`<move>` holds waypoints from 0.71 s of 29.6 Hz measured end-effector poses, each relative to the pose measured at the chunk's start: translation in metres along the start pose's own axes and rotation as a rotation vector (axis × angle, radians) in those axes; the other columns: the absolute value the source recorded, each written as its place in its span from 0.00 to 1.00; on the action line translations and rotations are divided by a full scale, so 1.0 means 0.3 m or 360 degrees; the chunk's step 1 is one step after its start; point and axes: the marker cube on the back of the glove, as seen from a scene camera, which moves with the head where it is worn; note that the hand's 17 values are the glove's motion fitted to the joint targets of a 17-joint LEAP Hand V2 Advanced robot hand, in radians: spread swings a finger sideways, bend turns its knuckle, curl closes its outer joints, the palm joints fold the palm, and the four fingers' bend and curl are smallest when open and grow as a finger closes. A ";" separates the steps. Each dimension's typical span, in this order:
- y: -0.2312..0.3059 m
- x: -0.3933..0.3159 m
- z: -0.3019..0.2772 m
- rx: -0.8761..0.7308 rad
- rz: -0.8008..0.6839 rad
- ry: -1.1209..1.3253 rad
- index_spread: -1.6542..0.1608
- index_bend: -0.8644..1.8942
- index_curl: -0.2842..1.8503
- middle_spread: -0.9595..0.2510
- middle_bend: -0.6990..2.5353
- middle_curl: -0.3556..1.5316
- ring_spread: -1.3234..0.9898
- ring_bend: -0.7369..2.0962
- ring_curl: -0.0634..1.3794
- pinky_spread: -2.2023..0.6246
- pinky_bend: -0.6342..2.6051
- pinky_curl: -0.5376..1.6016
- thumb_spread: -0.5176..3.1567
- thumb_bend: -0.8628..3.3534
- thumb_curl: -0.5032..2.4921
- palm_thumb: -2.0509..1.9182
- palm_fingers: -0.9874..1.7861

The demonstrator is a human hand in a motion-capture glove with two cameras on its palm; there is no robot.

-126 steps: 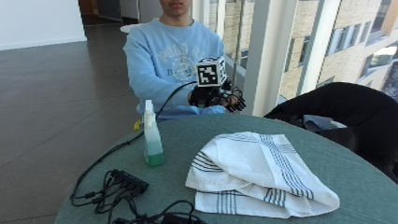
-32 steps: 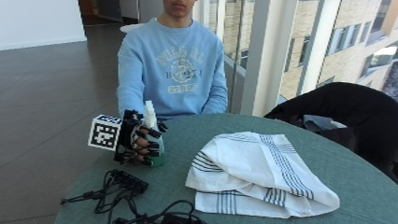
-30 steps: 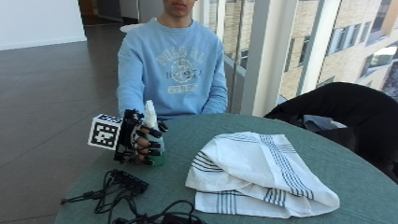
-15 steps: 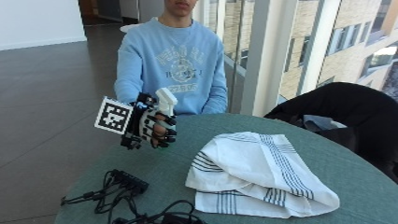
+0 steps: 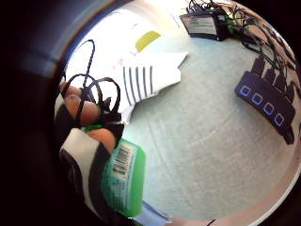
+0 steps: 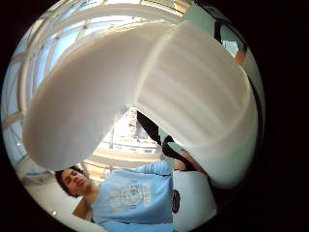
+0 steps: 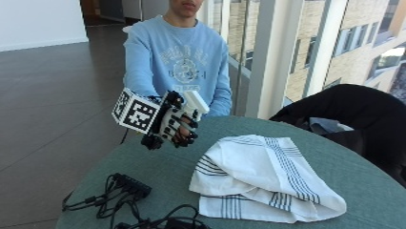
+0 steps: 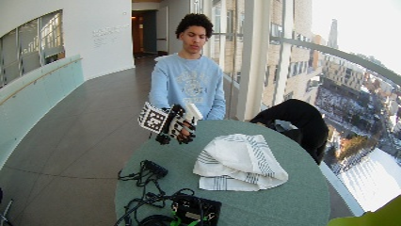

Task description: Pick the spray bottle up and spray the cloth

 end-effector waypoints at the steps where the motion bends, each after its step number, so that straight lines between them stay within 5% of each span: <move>1: -0.008 -0.007 0.018 -0.0045 0.0027 0.0001 0.78 0.37 0.32 0.74 0.30 0.43 0.55 0.47 0.34 0.81 0.28 0.42 0.30 0.20 0.37 0.75 0.80; 21: -0.066 -0.100 0.082 -0.0422 0.0164 0.0152 0.79 0.37 0.33 0.75 0.31 0.44 0.56 0.50 0.34 0.81 0.28 0.42 0.30 0.20 0.39 0.74 0.80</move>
